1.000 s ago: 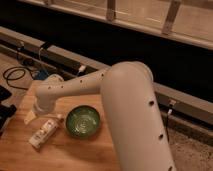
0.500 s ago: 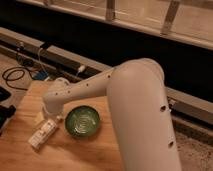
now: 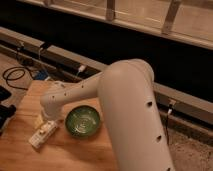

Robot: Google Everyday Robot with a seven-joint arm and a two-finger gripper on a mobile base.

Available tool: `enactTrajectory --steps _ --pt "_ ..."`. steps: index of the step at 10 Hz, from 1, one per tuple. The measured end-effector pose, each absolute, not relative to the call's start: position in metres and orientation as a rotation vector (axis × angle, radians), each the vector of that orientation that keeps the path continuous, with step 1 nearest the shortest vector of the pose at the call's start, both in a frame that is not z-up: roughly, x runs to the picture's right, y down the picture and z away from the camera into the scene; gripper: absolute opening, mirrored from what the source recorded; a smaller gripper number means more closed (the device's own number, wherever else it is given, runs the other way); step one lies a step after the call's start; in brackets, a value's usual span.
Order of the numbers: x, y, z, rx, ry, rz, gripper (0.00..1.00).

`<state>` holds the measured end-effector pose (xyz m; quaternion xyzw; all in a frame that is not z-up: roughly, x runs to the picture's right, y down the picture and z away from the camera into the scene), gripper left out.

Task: Place the bottle in the ceramic bowl

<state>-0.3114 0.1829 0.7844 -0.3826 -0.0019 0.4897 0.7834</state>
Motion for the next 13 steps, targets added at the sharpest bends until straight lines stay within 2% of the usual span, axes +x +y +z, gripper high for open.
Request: enactTrajectory --steps 10,11,12,13 --pt "-0.352 0.216 0.804 -0.899 0.04 0.973 0.8" --pt "-0.354 0.217 0.804 -0.894 0.037 0.963 0.77" --pt "-0.357 0.218 0.802 -0.877 0.03 0.949 0.65" --pt "-0.359 0.219 0.8 -0.868 0.025 0.939 0.58"
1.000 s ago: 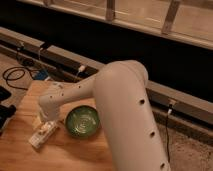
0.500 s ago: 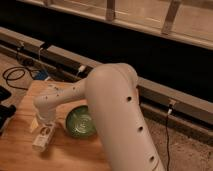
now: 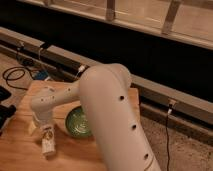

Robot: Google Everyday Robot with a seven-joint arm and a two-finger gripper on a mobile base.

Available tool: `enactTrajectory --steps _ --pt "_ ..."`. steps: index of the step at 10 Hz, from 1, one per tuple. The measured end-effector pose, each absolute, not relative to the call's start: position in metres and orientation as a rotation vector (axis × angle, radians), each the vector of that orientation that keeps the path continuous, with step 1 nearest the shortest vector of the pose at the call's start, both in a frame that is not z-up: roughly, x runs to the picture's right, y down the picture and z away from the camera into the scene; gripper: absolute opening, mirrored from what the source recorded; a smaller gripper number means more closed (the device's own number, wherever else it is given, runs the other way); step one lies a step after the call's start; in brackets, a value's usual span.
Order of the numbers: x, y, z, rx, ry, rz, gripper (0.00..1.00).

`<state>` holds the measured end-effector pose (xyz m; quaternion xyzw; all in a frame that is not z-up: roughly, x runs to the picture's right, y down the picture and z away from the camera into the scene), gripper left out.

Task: Place the bottle in the ceramic bowl

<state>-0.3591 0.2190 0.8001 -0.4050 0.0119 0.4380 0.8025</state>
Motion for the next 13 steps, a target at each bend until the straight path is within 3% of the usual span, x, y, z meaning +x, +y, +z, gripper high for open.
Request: enactTrajectory --steps 5,6,13 --pt "-0.368 0.213 0.789 -0.831 -0.023 0.9 0.07" --pt "-0.369 0.211 0.787 -0.828 -0.038 0.898 0.01" --pt "-0.37 0.157 0.758 -0.784 -0.198 0.931 0.0"
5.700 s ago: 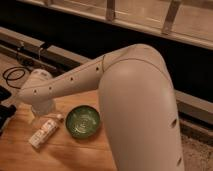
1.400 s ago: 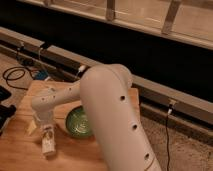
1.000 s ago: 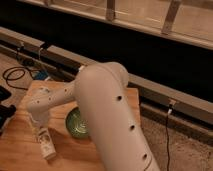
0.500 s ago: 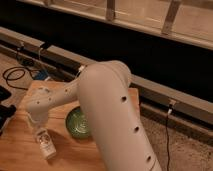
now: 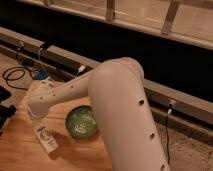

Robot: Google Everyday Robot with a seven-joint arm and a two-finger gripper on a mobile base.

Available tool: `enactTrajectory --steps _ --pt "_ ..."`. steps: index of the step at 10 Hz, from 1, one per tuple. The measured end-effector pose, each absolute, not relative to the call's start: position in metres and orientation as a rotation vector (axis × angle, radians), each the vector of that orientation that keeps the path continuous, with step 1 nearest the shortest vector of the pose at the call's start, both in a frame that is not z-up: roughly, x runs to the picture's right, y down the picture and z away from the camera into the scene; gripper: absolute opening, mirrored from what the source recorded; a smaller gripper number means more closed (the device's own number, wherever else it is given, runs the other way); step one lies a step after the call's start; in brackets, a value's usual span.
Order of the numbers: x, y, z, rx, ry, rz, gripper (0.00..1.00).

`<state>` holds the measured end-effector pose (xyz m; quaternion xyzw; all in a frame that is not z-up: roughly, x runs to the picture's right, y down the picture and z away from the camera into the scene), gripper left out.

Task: Place the bottle in the ceramic bowl

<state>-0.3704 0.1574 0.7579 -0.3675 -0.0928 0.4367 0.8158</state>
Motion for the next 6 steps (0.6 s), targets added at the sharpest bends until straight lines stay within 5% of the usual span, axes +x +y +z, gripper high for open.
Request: enactTrajectory --steps 6 --pt "-0.343 0.125 0.766 -0.765 -0.27 1.035 0.0"
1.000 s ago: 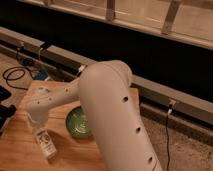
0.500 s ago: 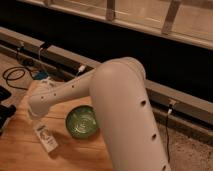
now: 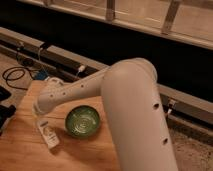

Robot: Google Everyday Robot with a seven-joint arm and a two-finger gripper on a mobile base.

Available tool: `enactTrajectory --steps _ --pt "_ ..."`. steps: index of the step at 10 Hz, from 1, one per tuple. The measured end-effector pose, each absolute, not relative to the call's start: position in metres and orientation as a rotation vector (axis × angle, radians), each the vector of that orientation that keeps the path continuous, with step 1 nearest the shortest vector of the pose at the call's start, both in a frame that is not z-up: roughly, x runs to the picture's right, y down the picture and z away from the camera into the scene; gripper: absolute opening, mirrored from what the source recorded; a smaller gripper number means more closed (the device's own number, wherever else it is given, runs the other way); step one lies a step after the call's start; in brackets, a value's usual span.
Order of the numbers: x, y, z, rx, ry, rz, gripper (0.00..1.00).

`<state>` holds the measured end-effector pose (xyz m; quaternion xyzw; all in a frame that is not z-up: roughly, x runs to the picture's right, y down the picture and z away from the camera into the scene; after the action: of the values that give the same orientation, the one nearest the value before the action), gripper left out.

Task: Place the bottle in the ceramic bowl

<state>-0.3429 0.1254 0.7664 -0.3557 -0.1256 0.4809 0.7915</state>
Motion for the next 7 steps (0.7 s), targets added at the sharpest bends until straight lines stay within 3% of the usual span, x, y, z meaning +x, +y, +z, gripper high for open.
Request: enactTrajectory --steps 4,7 --pt "-0.28 0.07 0.776 -0.714 -0.304 1.149 0.0" --pt "-0.211 0.042 0.755 -0.626 -0.324 1.251 0.0"
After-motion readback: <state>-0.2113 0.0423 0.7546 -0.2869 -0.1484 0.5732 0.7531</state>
